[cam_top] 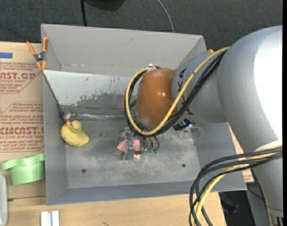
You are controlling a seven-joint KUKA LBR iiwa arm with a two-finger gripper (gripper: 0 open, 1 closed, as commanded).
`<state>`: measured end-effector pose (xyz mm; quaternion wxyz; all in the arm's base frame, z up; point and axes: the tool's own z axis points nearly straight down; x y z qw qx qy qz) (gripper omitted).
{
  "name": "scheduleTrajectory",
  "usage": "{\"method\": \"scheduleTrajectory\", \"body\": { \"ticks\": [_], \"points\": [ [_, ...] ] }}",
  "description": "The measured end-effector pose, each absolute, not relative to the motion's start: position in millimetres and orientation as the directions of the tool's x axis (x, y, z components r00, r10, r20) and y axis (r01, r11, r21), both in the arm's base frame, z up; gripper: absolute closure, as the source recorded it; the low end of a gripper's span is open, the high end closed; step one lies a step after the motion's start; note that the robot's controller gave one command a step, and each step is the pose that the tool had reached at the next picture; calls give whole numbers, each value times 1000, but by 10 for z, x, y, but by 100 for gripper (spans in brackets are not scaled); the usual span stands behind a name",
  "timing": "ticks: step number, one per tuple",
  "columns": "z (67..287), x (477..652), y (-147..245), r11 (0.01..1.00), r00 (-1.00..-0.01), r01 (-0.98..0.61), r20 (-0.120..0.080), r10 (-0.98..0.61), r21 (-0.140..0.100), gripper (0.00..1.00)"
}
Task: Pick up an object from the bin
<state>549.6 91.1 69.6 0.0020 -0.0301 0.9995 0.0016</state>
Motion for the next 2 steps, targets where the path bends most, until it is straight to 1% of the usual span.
{"method": "scheduleTrajectory", "body": {
  "ticks": [2],
  "points": [
    [695,5495,910,998,-998,-60,-4,-60,3,100]
  ]
}}
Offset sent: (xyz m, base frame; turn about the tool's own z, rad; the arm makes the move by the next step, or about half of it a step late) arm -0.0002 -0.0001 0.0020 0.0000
